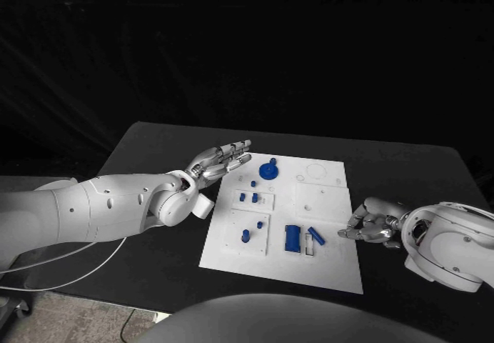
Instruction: Assemble the parts on the task board
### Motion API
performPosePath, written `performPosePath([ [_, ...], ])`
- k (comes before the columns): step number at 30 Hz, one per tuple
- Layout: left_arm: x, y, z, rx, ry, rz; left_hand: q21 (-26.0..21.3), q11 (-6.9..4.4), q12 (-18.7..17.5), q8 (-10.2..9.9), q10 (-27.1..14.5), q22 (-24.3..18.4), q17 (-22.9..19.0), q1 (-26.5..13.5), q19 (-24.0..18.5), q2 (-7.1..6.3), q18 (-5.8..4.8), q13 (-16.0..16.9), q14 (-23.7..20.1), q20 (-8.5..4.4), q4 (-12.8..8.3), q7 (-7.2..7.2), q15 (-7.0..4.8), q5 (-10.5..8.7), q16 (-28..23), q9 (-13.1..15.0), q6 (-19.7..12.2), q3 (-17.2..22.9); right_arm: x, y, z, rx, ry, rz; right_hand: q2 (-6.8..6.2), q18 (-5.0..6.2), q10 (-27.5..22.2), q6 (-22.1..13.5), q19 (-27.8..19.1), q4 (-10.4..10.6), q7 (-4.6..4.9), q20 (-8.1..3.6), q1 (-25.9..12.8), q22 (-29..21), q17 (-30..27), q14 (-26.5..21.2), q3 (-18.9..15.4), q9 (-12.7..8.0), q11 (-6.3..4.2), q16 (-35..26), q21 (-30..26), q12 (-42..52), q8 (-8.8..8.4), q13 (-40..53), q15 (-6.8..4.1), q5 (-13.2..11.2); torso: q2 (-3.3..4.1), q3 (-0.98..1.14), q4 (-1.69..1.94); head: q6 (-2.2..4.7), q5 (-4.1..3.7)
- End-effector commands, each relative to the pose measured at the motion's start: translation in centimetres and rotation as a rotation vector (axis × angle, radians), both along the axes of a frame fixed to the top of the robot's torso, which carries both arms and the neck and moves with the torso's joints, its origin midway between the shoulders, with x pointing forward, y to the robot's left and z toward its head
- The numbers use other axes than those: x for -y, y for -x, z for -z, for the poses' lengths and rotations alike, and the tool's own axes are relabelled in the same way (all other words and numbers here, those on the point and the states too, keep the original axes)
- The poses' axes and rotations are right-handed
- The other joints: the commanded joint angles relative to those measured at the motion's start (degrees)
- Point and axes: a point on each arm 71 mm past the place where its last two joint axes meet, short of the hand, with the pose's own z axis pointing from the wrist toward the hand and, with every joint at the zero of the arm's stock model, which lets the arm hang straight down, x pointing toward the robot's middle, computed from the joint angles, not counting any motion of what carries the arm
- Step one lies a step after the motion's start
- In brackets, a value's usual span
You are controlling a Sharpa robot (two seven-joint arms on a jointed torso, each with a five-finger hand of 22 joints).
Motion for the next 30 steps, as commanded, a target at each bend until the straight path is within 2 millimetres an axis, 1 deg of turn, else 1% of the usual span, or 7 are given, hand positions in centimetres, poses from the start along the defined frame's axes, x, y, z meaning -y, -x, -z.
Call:
performPosePath([
  [1, 0.2, 0.1, 0.0, -0.005, 0.017, 0.018, 0.2, 0.34, 0.4, 0.3, 0.1, 0.1, 0.1, 0.6, 0.2, -0.17, 0.69, 0.1, 0.2, 0.37, 0.0, 0.28, 0.26, 0.21, 0.2, 0.1, 0.0, 0.4, -0.9, 0.2, -0.8, 0.111, 0.030, -0.093, -0.19, 0.58, 6.0, -0.9, 0.1, -1.1, 0.19, 0.49, 1.7, 6.7, 3.5, 3.8, 0.0, -0.6, 0.55, 0.1, 0.3, 0.0, -0.57, 15.1, 0.48, 0.3, -0.01, 0.01, 0.03, 0.01, -0.06],
  [5, 0.2, 0.1, 0.0, -0.008, 0.016, 0.019, 0.3, 0.42, 0.5, 0.3, 0.1, 0.1, 0.1, 0.6, 0.2, -0.18, 0.69, 0.1, 0.3, 0.39, 0.0, 0.30, 0.28, 0.22, 0.2, 0.1, 0.1, 0.4, -1.7, 0.6, -1.2, 0.142, 0.042, -0.131, -0.24, 0.55, 6.0, -3.3, 0.1, -2.2, 0.93, 0.73, 3.5, 6.7, 3.5, 3.8, -0.1, -1.8, 1.00, 0.1, 0.3, 0.0, -1.75, 15.1, 0.82, 1.1, 0.01, 0.00, 0.04, 0.01, -0.10],
  [12, 0.2, 0.1, 0.0, -0.012, 0.018, 0.024, 0.3, 0.48, 0.5, 0.3, 0.1, 0.1, 0.1, 0.6, 0.2, -0.17, 0.68, 0.1, 0.3, 0.40, 0.0, 0.33, 0.31, 0.24, 0.3, 0.1, 0.1, 0.4, -2.7, 1.2, -1.2, 0.147, 0.039, -0.160, -0.01, 0.51, 6.0, -4.7, 0.1, -2.0, 1.56, 1.04, 3.3, 6.7, 3.5, 3.8, -0.6, -3.3, 1.50, 0.2, 0.4, 0.0, -2.66, 15.1, 1.22, 1.2, 0.01, -0.02, 0.02, 0.01, -0.22],
  [17, 0.3, 0.1, 0.1, -0.015, 0.019, 0.028, 0.3, 0.60, 0.6, 0.3, 0.2, 0.1, 0.1, 0.7, 0.2, -0.14, 0.67, 0.1, 0.3, 0.43, -0.1, 0.38, 0.35, 0.27, 0.3, 0.1, 0.1, 0.5, -3.1, 1.2, -0.9, 0.143, 0.052, -0.167, 0.16, 0.52, 6.0, -4.6, 0.1, -1.5, 1.72, 1.24, 2.8, 6.7, 3.5, 3.8, -1.2, -4.1, 1.74, 0.2, 0.3, 0.0, -2.72, 15.1, 1.43, 0.4, -0.01, -0.01, 0.04, 0.01, -0.27],
  [20, 0.3, 0.1, 0.1, -0.017, 0.018, 0.030, 0.3, 0.71, 0.6, 0.3, 0.2, 0.1, 0.1, 0.8, 0.2, -0.13, 0.66, 0.1, 0.3, 0.45, -0.1, 0.40, 0.38, 0.31, 0.3, 0.1, 0.1, 0.6, -3.4, 1.2, -0.5, 0.132, 0.073, -0.173, 0.44, 0.56, 6.0, -4.2, 0.1, -1.0, 1.75, 1.38, 2.4, 6.6, 3.4, 3.8, -1.6, -4.6, 1.88, 0.2, 0.2, 0.0, -2.46, 15.1, 1.57, -0.2, -0.03, 0.00, 0.02, 0.01, -0.20],
  [25, 0.2, 0.2, 0.1, -0.021, 0.018, 0.031, 0.3, 0.89, 0.7, 0.3, 0.2, 0.1, 0.1, 0.9, 0.3, -0.11, 0.65, 0.1, 0.3, 0.47, -0.1, 0.40, 0.43, 0.34, 0.3, 0.1, 0.1, 0.6, -4.0, 1.1, 0.2, 0.117, 0.106, -0.188, 0.60, 0.63, 6.0, -3.6, 0.0, 0.0, 1.70, 1.51, 1.2, 6.6, 3.2, 3.8, -2.6, -5.2, 1.88, 0.1, 0.0, 0.0, -2.02, 15.1, 1.60, -1.2, 0.01, 0.00, 0.02, 0.01, -0.07],
  [30, 0.2, 0.2, 0.1, -0.025, 0.018, 0.033, 0.3, 0.93, 0.8, 0.3, 0.3, 0.1, 0.1, 0.9, 0.3, -0.11, 0.65, 0.1, 0.3, 0.48, -0.1, 0.40, 0.44, 0.35, 0.3, 0.1, 0.1, 0.6, -4.5, 1.0, 0.8, 0.114, 0.137, -0.204, 0.68, 0.70, 6.0, -3.5, -0.1, 0.8, 1.66, 1.56, 0.3, 6.5, 3.0, 3.7, -3.6, -5.8, 1.86, 0.0, -0.4, 0.0, -1.73, 15.1, 1.59, -2.6, 0.01, -0.01, 0.00, 0.01, -0.18],
])
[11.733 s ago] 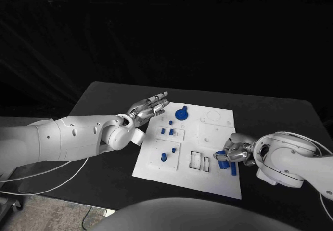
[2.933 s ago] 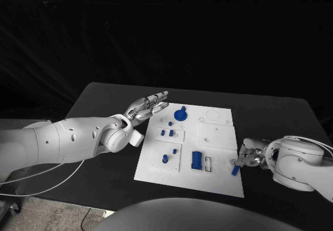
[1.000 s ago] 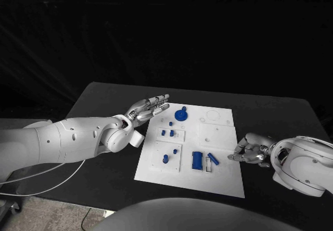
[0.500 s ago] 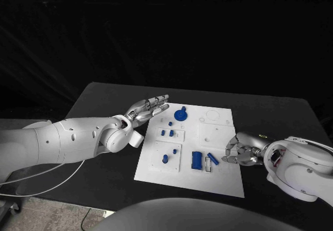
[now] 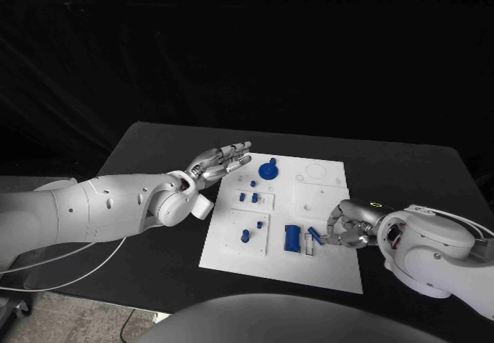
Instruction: Assemble the parts on the task board
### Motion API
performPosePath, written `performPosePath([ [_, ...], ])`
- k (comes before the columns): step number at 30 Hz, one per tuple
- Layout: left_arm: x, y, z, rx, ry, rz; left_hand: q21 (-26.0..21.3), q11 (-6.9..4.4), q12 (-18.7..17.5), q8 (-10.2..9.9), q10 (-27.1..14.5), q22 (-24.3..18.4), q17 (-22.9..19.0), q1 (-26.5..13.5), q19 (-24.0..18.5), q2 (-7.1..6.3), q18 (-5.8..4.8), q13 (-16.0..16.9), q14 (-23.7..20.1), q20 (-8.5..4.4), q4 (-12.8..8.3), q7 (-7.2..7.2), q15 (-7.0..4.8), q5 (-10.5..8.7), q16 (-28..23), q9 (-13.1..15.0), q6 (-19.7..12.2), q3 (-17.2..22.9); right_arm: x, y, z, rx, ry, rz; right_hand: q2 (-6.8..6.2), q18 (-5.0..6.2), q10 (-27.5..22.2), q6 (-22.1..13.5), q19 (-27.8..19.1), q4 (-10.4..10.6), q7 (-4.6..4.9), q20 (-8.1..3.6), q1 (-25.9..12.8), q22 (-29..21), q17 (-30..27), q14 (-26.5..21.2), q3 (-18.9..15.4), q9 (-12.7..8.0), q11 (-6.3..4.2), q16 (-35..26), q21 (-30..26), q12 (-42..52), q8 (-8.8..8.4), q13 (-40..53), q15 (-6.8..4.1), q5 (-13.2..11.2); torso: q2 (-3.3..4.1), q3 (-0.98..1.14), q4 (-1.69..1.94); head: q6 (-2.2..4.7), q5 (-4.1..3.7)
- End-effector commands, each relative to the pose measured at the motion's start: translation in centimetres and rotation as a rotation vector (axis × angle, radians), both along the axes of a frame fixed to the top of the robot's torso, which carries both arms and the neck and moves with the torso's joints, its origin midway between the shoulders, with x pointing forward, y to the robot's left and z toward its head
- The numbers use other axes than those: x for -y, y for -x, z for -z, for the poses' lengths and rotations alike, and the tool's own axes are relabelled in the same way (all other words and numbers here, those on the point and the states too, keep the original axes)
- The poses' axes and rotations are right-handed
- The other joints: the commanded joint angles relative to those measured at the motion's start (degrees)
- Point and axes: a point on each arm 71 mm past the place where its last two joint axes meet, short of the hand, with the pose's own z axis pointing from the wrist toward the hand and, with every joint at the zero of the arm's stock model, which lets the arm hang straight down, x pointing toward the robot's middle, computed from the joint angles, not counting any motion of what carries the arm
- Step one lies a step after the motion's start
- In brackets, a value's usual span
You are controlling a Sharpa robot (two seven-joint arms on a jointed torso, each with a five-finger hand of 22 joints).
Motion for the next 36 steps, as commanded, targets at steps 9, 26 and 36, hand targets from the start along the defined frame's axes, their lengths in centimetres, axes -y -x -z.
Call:
performPosePath([
  [9, 0.3, 0.1, 0.1, -0.016, 0.017, 0.028, 0.3, 0.54, 0.3, 0.3, 0.1, 0.1, 0.1, 0.7, 0.1, 0.14, 0.63, 0.1, 0.1, 0.35, 0.0, 0.41, 0.34, 0.36, 0.3, 0.1, 0.0, 0.6, -0.7, -0.1, 1.3, 0.005, 0.103, -0.036, 0.05, 0.81, 5.9, 0.1, -0.2, 0.4, 0.01, 0.33, -0.8, 6.3, 2.6, 3.6, -0.9, -0.5, 0.27, -0.2, -1.0, 0.0, 0.34, 15.1, 0.33, -1.3, -0.01, 0.01, -0.03, 0.01, -0.10],
  [26, 0.4, 0.1, 0.3, -0.033, 0.019, 0.038, 0.5, 0.94, 0.3, 0.2, 0.2, 0.4, 0.1, 0.9, 0.3, 0.31, 0.63, 0.1, 0.3, 0.62, -0.1, 0.66, 0.71, 0.40, 0.4, 0.0, 0.0, 0.8, -1.8, -0.2, 1.7, 0.052, 0.116, -0.078, 1.21, 0.89, 5.9, -0.5, -0.4, -3.4, -0.32, 0.00, 5.0, 6.3, 2.6, 3.6, 1.1, -2.2, -0.27, -0.2, -1.4, 0.0, 1.14, 15.1, -0.13, 6.8, 0.00, 0.00, 0.01, 0.01, -0.10],
  [36, 0.3, 0.1, 0.4, -0.048, 0.018, 0.039, 0.6, 0.94, 0.5, 0.3, 0.2, 0.4, 0.1, 1.0, 0.4, 0.37, 0.63, 0.1, 0.4, 0.73, -0.1, 0.96, 0.85, 0.42, 0.4, 0.1, 0.1, 0.9, -1.9, -0.2, 1.8, 0.057, 0.116, -0.076, 1.01, 0.85, 5.9, -0.5, -0.4, -5.6, -0.28, -0.21, 6.5, 6.4, 2.8, 3.7, 4.5, -3.3, -0.34, -0.1, -1.2, 0.0, 1.71, 15.1, -0.23, 18.0, -0.01, 0.01, -0.03, 0.01, -0.04],
])
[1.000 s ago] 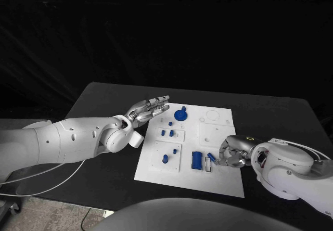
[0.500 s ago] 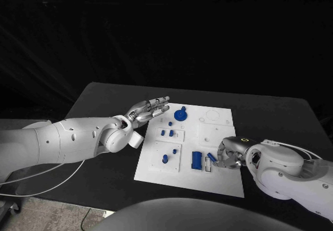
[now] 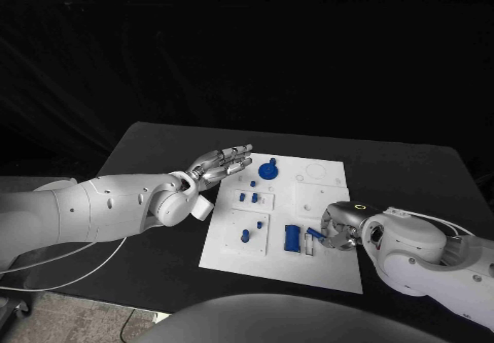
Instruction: Assemble the parts on the task board
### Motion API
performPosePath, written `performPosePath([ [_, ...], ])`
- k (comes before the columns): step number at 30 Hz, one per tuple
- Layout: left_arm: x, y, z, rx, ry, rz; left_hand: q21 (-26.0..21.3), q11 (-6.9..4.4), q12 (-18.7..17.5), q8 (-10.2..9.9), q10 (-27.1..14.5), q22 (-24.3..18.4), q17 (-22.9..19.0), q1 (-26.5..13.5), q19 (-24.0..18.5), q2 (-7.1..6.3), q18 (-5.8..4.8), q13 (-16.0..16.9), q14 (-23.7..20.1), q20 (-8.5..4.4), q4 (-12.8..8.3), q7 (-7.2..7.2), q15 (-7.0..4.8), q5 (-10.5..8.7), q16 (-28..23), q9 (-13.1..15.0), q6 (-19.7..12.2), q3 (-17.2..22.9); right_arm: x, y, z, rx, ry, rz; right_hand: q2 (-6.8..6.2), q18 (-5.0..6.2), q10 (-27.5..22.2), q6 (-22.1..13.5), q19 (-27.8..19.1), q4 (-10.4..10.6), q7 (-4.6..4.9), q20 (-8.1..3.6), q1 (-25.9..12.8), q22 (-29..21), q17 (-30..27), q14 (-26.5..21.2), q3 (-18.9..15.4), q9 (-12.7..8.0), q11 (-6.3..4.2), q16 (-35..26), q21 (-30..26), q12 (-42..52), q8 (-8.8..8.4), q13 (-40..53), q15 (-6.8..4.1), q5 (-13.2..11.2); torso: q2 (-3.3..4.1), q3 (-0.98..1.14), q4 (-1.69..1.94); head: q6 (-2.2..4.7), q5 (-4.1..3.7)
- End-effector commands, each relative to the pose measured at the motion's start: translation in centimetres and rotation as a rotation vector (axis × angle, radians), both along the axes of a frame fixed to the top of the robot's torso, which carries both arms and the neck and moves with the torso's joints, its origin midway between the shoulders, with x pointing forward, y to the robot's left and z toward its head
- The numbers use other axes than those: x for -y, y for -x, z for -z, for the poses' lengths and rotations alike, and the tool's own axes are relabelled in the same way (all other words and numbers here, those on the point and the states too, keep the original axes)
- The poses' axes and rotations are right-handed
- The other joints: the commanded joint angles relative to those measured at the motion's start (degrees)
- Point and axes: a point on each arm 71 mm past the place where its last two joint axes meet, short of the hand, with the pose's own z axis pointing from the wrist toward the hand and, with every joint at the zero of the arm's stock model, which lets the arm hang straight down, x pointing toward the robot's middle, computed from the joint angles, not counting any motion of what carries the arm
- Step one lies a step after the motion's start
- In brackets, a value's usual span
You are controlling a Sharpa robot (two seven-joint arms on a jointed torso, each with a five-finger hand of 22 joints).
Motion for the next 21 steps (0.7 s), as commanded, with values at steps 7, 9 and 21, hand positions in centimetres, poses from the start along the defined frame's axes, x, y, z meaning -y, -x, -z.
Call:
performPosePath([
  [7, 0.3, 0.1, 0.1, -0.022, 0.019, 0.024, 0.4, 0.50, 0.5, 0.4, 0.2, 0.1, 0.1, 0.6, 0.1, 0.02, 0.61, 0.1, 0.1, 0.47, 0.0, 0.99, 0.62, 0.24, 0.3, 0.2, 0.5, 0.4, 0.3, -0.1, 0.2, 0.010, 0.038, 0.003, -0.68, 0.81, 5.9, -0.2, -0.1, -2.1, -0.01, -0.46, 1.2, 6.4, 3.0, 3.7, 3.4, -0.4, -0.38, 0.0, 0.0, 0.0, 1.04, 15.1, -0.27, 8.2, 0.03, 0.00, -0.02, 0.01, 0.04],
  [9, 0.3, 0.1, 0.1, -0.023, 0.019, 0.025, 0.4, 0.51, 0.5, 0.4, 0.2, 0.1, 0.1, 0.7, 0.1, 0.04, 0.60, 0.1, 0.1, 0.50, 0.0, 1.17, 0.65, 0.23, 0.3, 0.2, 0.7, 0.5, 0.5, -0.1, 0.2, 0.010, 0.048, 0.006, -0.73, 0.81, 5.9, 0.1, -0.1, -2.6, -0.08, -0.46, 1.3, 6.4, 3.0, 3.7, 3.8, -0.3, -0.39, 0.0, 0.1, 0.0, 1.40, 15.1, -0.27, 7.8, 0.01, 0.01, -0.01, 0.01, 0.08],
  [21, 0.1, 0.1, 0.2, -0.029, 0.015, 0.023, 0.5, 0.50, 0.6, 0.5, 0.3, 0.2, 0.2, 0.7, 0.2, 0.03, 0.60, 0.1, 0.2, 0.56, 0.0, 1.49, 0.70, 0.23, 0.4, 0.2, 1.1, 0.5, 2.4, 0.2, 0.3, -0.005, 0.086, 0.033, -1.14, 0.78, 5.9, 1.2, 0.0, -3.7, -0.70, -0.56, 0.1, 6.5, 3.1, 3.7, 5.7, 0.9, -0.69, 0.1, 0.5, 0.0, 3.77, 15.1, -0.47, 5.0, 0.00, 0.01, -0.04, 0.01, 0.17],
])
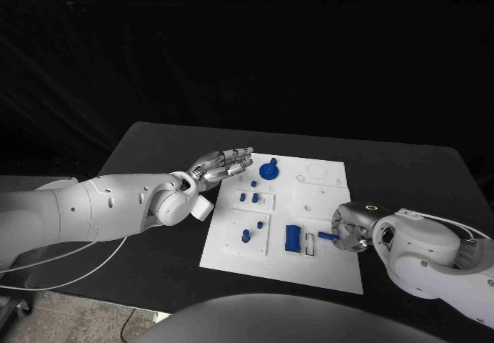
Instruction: Assemble the parts on the task board
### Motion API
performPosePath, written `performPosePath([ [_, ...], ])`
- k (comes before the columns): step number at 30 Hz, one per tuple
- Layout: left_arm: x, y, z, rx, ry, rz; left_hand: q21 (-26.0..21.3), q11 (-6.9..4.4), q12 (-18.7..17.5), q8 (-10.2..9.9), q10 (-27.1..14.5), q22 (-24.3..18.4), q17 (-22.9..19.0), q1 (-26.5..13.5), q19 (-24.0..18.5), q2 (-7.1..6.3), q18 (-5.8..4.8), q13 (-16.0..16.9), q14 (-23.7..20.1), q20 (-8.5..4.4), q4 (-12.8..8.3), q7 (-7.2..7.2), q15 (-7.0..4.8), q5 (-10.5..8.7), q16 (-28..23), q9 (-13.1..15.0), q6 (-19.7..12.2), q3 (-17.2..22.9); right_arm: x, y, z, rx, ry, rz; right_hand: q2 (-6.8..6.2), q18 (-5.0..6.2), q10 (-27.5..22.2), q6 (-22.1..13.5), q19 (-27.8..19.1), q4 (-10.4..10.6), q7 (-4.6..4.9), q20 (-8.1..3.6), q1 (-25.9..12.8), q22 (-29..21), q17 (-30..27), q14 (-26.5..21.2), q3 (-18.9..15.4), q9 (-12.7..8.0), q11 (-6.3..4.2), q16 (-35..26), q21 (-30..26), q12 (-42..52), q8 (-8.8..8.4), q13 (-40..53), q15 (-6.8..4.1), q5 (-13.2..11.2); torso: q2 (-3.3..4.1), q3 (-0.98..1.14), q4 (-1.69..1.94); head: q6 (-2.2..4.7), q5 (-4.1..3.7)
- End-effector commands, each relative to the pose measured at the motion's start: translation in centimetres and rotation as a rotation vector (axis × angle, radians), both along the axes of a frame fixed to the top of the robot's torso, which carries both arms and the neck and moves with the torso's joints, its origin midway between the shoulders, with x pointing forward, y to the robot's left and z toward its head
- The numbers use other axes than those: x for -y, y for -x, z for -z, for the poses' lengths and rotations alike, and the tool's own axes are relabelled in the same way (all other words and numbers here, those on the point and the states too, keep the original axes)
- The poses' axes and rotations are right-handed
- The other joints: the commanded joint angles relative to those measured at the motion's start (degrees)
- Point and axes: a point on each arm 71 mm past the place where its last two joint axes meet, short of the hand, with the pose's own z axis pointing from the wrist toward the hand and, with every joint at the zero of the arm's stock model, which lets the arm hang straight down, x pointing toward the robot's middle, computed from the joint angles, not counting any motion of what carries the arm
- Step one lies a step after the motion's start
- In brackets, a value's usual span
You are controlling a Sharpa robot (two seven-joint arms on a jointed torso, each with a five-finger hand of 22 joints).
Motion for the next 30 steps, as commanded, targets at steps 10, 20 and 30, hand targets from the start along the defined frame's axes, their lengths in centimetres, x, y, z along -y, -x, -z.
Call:
performPosePath([
  [10, 0.3, 0.1, 0.0, -0.014, 0.016, 0.023, 0.4, 0.30, 0.1, 0.3, 0.1, 0.4, 0.1, 0.7, 0.3, 0.06, 0.64, 0.1, 0.1, 0.45, 0.1, 0.69, 0.59, 0.22, 0.4, 0.1, 0.3, 0.4, 0.7, 0.5, 0.3, -0.019, 0.043, 0.005, -0.42, 0.78, 6.1, -0.8, 0.2, 0.6, -0.67, -0.50, -3.5, 6.4, 3.0, 3.7, 0.6, 0.5, -0.91, 0.0, 0.1, 0.0, 1.17, 15.1, -0.80, -12.6, 0.04, 0.00, 0.03, 0.01, -0.11],
  [20, 0.3, 0.1, 0.1, -0.018, 0.015, 0.025, 0.5, 0.32, 0.1, 0.4, 0.1, 0.4, 0.1, 0.7, 0.4, 0.06, 0.65, 0.1, 0.2, 0.47, 0.1, 0.73, 0.62, 0.22, 0.4, 0.1, 0.3, 0.4, 0.0, 0.8, -0.2, 0.033, 0.029, -0.036, -2.06, 0.83, 6.1, -5.4, 0.1, 2.2, 0.05, -0.50, -5.6, 6.3, 2.7, 3.6, -1.3, -1.2, -0.70, -0.2, -0.3, 0.0, -0.71, 15.1, -0.65, -21.4, 0.01, -0.01, 0.05, 0.01, -0.16],
  [30, 0.3, 0.1, 0.1, -0.025, 0.014, 0.030, 0.5, 0.34, 0.2, 0.4, 0.2, 0.4, 0.1, 0.7, 0.4, 0.06, 0.66, 0.1, 0.2, 0.49, 0.1, 0.77, 0.65, 0.21, 0.5, 0.1, 0.4, 0.4, -0.7, 0.7, -0.2, 0.046, 0.025, -0.057, -2.11, 0.83, 6.1, -5.9, 0.1, 4.4, 0.27, -0.35, -7.4, 6.3, 2.8, 3.7, -2.5, -2.3, -0.49, -0.1, -0.6, 0.0, -0.97, 15.1, -0.47, -23.0, 0.03, -0.01, 0.04, 0.01, -0.12],
])
